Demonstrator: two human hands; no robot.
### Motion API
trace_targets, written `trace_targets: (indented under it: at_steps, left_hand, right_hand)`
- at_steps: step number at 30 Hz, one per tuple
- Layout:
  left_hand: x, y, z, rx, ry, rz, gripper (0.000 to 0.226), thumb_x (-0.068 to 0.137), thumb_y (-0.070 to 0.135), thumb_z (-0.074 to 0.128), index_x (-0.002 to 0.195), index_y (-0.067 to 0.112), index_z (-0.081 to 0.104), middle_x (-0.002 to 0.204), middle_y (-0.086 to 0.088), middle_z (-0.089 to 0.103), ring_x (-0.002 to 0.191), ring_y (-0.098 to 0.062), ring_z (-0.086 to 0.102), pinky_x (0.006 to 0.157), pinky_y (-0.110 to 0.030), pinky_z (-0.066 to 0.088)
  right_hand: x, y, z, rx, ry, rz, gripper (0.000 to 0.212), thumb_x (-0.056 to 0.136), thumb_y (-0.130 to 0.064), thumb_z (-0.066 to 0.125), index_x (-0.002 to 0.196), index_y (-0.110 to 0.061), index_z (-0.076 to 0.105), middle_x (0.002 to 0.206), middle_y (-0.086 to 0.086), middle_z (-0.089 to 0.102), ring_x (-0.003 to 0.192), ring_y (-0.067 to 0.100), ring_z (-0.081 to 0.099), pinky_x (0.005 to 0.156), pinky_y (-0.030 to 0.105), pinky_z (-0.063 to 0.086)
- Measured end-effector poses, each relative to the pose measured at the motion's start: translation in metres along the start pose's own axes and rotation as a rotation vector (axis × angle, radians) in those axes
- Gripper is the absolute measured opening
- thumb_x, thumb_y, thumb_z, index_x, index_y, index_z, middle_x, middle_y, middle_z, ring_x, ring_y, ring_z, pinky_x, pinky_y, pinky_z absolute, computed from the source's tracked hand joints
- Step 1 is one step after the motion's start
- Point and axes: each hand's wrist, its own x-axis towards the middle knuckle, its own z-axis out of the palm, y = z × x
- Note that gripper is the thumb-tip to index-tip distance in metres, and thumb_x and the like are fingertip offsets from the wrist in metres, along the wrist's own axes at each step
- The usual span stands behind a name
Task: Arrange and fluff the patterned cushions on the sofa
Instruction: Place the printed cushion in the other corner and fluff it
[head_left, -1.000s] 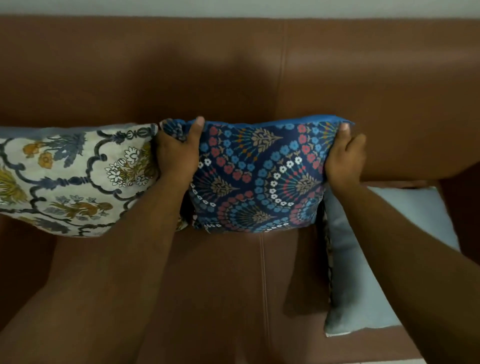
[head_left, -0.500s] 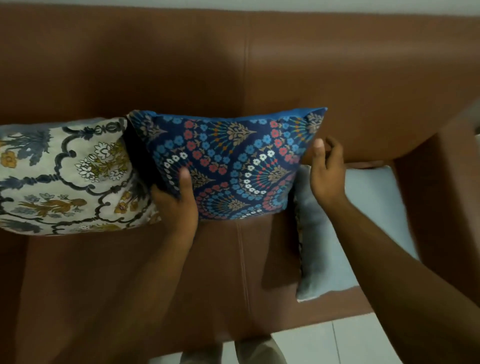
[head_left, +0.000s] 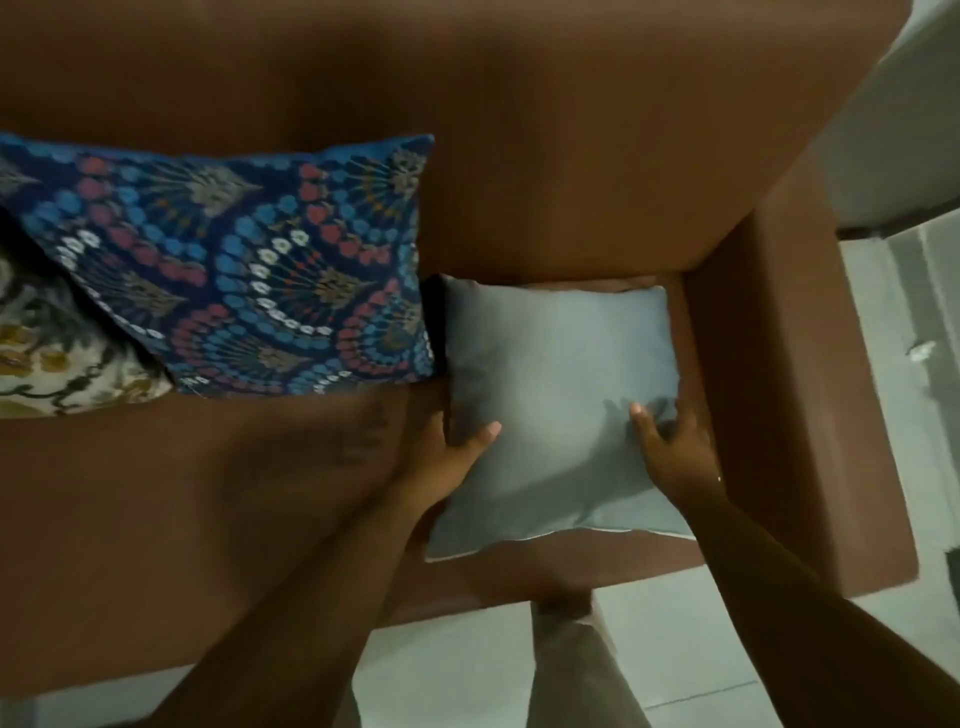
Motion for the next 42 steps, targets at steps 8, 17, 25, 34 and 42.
trace_targets:
  at_steps: [8,17,25,34,42]
  left_hand:
    - [0.014,-0.01,0.093,0.04,0.353,-0.121,0.098,0.071,0.081,0.066,0.142,0.015,0.054,0.143,-0.004,0.061,0.134,-0.026,0.054,0.103,-0.024,0.033]
    - [-0.027,0.123,0.033,-0.238,0.188,-0.013,0.061,0.074,0.066,0.074,0.115,0.02,0.071,0.096,-0.002,0.08,0.077,-0.018,0.077,0.063,-0.028,0.059]
    - [-0.01,0.224,-0.017,-0.486,0.338,0.31,0.092,0.069,0.082,0.063,0.132,0.015,0.062,0.123,-0.006,0.074,0.104,-0.018,0.075,0.083,-0.033,0.063]
    - [0.065,0.212,0.029,-0.429,0.652,0.369,0.103,0.084,0.049,0.078,0.16,0.019,0.015,0.14,0.012,0.045,0.13,-0.007,0.046,0.114,-0.029,0.039]
    - [0.093,0.211,0.031,-0.415,0.66,0.328,0.147,0.043,0.094,0.07,0.16,0.03,0.01,0.156,0.007,0.043,0.141,-0.013,0.045,0.12,-0.04,0.036]
  right_hand:
    - [0.066,0.06,-0.015,0.281,-0.354,0.047,0.085,0.081,-0.074,0.06,0.145,-0.022,0.045,0.141,0.005,0.057,0.123,0.029,0.057,0.104,0.039,0.046]
    - [0.077,-0.033,-0.195,0.442,-0.545,-0.248,0.102,0.039,-0.105,0.045,0.107,-0.036,0.074,0.113,-0.003,0.074,0.1,0.017,0.069,0.074,0.03,0.057]
    - [0.104,-0.112,-0.242,0.632,-0.208,-0.588,0.045,0.087,-0.062,0.065,0.121,-0.034,0.056,0.119,-0.012,0.068,0.11,0.011,0.068,0.086,0.039,0.06]
    - [0.09,-0.137,-0.196,0.588,0.02,-0.58,0.05,0.102,-0.007,0.053,0.145,0.008,0.031,0.149,0.022,0.045,0.134,0.021,0.045,0.067,-0.015,0.025]
    - [0.156,-0.141,-0.199,0.07,0.34,-0.673,0.058,0.096,-0.069,0.032,0.136,-0.027,0.04,0.127,0.0,0.054,0.119,0.017,0.055,0.1,0.046,0.049]
